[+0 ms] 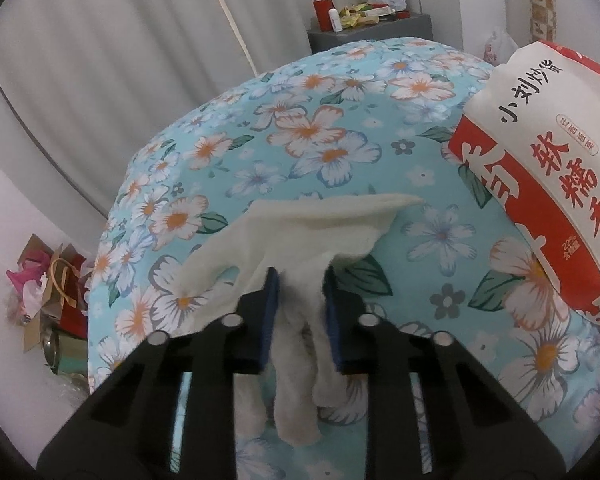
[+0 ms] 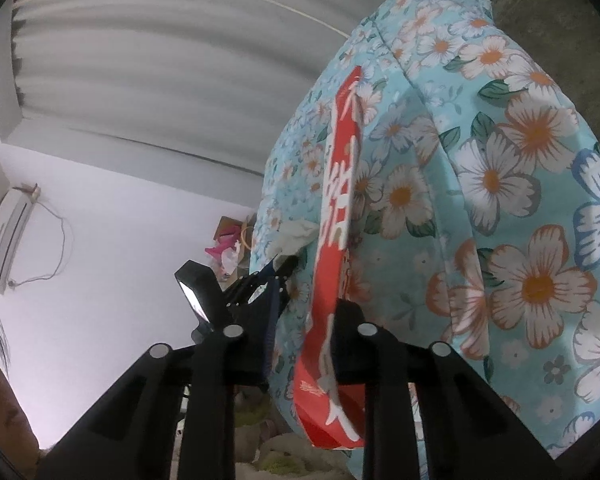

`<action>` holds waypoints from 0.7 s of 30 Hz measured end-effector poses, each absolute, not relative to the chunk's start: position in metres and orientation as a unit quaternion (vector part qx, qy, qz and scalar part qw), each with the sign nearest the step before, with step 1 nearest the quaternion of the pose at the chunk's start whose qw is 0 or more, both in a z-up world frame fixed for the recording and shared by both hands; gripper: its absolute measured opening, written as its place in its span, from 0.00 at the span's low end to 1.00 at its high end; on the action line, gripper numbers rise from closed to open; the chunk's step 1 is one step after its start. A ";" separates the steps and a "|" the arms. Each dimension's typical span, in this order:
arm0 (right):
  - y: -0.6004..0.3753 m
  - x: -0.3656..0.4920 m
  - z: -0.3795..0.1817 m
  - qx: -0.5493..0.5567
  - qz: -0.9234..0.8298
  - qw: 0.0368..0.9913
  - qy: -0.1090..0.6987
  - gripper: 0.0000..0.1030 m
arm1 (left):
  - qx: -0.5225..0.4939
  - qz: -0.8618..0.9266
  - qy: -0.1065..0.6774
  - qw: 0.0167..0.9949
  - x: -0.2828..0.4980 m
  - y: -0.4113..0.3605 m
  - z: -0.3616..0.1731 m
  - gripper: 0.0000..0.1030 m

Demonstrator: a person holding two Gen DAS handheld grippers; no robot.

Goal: Collect trash
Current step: 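Grasp the red-white snack bag with the right tool while the left grasps the white glove, then lift the snack bag with the right tool while the left lifts the glove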

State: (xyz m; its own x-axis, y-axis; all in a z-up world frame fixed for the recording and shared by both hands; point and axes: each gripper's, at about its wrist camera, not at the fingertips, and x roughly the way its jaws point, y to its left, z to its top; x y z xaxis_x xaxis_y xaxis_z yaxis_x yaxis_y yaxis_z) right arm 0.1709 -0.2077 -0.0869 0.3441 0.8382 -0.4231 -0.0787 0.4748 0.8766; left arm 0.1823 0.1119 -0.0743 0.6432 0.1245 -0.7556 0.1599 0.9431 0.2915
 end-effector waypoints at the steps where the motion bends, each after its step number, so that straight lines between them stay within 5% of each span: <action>1: -0.209 0.169 -0.086 0.401 0.321 0.715 0.474 0.18 | 0.169 -0.009 0.421 0.891 0.182 0.112 -0.073 0.14; 21: -0.217 0.156 -0.075 0.410 0.329 0.721 0.451 0.06 | 0.213 0.012 0.367 0.906 0.163 0.099 -0.047 0.03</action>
State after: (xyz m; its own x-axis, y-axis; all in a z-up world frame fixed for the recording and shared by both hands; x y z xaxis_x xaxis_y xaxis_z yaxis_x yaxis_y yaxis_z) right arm 0.1555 -0.2171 -0.0754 0.3771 0.8443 -0.3807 -0.1042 0.4471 0.8884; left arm 0.1633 0.0989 -0.0465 0.7310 0.1780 -0.6587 0.1336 0.9094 0.3939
